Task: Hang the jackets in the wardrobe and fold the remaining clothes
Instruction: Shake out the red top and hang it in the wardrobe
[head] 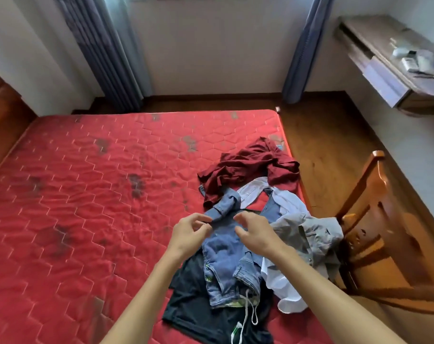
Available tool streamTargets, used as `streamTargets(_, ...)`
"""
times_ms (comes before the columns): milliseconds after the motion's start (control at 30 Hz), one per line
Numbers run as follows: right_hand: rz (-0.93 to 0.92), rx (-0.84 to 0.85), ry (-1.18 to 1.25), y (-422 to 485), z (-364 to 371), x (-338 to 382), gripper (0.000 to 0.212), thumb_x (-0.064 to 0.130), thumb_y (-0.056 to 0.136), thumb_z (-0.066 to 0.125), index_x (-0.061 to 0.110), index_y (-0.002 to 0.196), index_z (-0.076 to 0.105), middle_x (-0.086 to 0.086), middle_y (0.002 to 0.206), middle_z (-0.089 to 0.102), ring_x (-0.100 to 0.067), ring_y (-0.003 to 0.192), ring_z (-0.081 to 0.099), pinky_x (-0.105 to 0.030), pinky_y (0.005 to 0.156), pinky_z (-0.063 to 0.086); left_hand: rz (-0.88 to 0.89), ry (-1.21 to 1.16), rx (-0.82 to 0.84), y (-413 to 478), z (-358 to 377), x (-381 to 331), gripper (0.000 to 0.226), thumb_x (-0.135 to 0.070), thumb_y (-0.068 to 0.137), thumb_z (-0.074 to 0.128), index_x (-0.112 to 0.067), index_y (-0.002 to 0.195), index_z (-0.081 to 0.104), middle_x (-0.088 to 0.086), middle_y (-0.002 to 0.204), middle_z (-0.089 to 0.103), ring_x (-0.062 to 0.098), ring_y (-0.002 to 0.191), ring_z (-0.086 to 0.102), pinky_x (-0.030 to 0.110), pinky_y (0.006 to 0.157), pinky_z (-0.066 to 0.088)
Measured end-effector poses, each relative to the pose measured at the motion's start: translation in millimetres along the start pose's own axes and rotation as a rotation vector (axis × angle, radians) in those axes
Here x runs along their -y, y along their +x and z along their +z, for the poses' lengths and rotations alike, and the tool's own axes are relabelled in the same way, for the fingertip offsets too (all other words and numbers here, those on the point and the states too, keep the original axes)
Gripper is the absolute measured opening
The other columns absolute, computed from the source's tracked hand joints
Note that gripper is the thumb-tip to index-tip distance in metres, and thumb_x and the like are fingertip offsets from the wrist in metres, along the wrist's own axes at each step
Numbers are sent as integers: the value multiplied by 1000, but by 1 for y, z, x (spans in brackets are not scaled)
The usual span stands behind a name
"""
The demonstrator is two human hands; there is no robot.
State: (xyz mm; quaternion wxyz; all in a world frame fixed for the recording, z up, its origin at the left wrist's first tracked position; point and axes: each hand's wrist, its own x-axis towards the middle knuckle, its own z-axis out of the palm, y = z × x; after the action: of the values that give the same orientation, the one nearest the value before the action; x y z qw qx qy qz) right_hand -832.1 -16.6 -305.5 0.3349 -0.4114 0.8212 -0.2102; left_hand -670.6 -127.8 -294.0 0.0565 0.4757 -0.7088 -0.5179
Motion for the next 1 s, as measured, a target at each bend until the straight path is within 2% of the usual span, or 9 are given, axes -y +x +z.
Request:
streamTargets(267,207,102,64,149,35,-56,32,22,95,53,12,124,60,-5,117,67,-23,112,61,-32,90,47,-351,-279,16,138,34,81,9,-12,92,64,-16,95,71,11,95,74,16,77,68,34,69,60)
streamTargets(367,235,130,14,219,61,-77,32,20,94,53,8,123,61,-10,117,68,-28,115,59,-33,94,45,-370,-163,-68,204,54,120,7,-23,84,68,-27,86,74,-3,87,74,18,88,70,40,83,60)
streamTargets(433,242,149,6,265,81,-87,36,20,94,53,8,127,60,-10,124,66,-29,118,57,-35,97,45,-350,-109,-79,242,68,135,11,-21,87,64,-26,90,74,-9,85,71,18,89,69,31,82,53)
streamTargets(633,209,163,10,373,148,-117,35,14,91,51,12,124,64,-13,129,61,-26,124,52,-31,101,38,-225,99,-49,351,122,194,31,-6,89,53,-16,112,71,7,117,65,23,105,65,27,93,46)
streamTargets(700,201,167,3,397,169,-130,36,19,85,52,18,117,68,-13,130,59,-25,127,49,-33,105,39,-172,123,-56,380,140,217,37,-1,87,52,-16,117,69,10,140,52,28,110,64,33,99,47)
streamTargets(800,235,155,34,423,188,-147,45,29,75,53,28,117,67,-19,150,40,-27,146,24,-42,114,32,-162,319,-7,404,164,248,41,-7,92,47,-20,126,66,4,167,8,30,122,56,42,97,48)
streamTargets(833,252,136,57,430,191,-152,44,26,78,56,27,121,66,-21,157,28,-28,150,16,-43,117,28,-169,383,6,408,170,258,40,-8,93,44,-19,125,65,4,167,12,30,125,53,43,96,48)
streamTargets(900,277,99,101,446,193,-158,44,20,83,62,24,127,64,-19,160,19,-29,150,18,-39,119,25,-173,432,1,407,176,269,39,-10,92,38,-20,121,61,10,149,47,34,122,52,43,91,47)
streamTargets(1000,286,21,200,461,194,-157,37,26,84,68,10,117,69,-11,130,62,-25,125,54,-37,106,41,-14,428,-34,391,168,269,31,-14,87,39,-24,101,65,0,107,65,23,110,55,37,82,48)
